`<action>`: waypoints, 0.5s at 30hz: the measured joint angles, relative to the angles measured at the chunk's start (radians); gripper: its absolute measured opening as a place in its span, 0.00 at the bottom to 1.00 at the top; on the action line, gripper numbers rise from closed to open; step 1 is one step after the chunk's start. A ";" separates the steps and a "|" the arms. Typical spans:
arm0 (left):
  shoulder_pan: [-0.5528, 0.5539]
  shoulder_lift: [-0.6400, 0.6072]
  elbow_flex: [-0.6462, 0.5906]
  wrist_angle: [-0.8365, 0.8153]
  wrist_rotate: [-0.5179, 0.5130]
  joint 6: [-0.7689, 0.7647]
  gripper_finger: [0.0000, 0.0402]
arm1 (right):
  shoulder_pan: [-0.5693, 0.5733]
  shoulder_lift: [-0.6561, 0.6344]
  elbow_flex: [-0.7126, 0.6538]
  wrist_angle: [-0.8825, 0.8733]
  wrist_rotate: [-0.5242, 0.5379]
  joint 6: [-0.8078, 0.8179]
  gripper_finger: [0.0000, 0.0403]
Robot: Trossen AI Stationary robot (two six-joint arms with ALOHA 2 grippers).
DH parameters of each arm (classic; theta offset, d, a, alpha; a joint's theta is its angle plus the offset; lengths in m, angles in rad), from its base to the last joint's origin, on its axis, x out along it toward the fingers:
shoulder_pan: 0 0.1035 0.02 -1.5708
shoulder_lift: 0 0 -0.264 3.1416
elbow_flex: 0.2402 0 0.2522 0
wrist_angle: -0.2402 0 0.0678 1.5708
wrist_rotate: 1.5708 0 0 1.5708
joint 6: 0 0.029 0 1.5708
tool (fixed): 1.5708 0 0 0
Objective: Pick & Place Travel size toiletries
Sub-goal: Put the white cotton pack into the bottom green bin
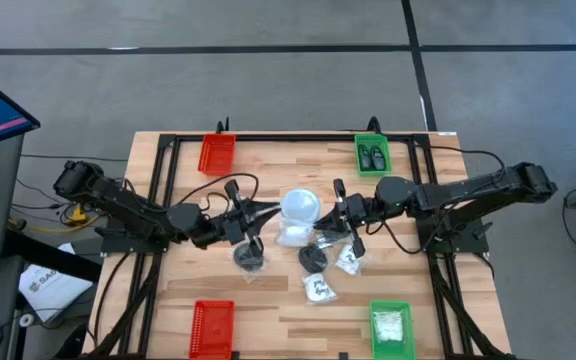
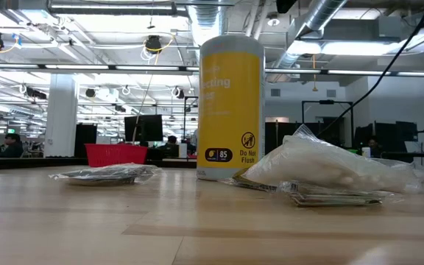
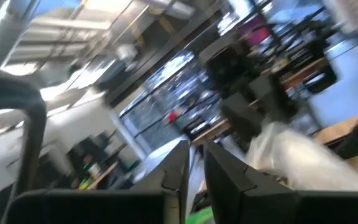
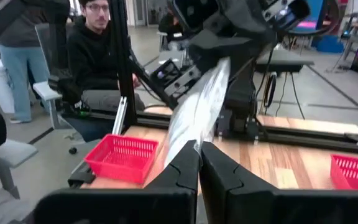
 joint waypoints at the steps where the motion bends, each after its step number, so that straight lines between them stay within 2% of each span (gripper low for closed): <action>1: -0.003 0.000 0.000 0.000 -0.040 0.001 0.12 | 0.002 -0.005 0.000 -0.019 0.000 0.002 0.00; 5: -0.016 0.000 0.000 -0.003 -0.128 0.000 0.14 | 0.022 -0.042 0.000 -0.106 0.000 0.023 0.00; 15: -0.060 0.000 0.000 -0.006 -0.134 0.001 0.13 | 0.156 -0.183 0.000 -0.486 0.146 0.162 0.00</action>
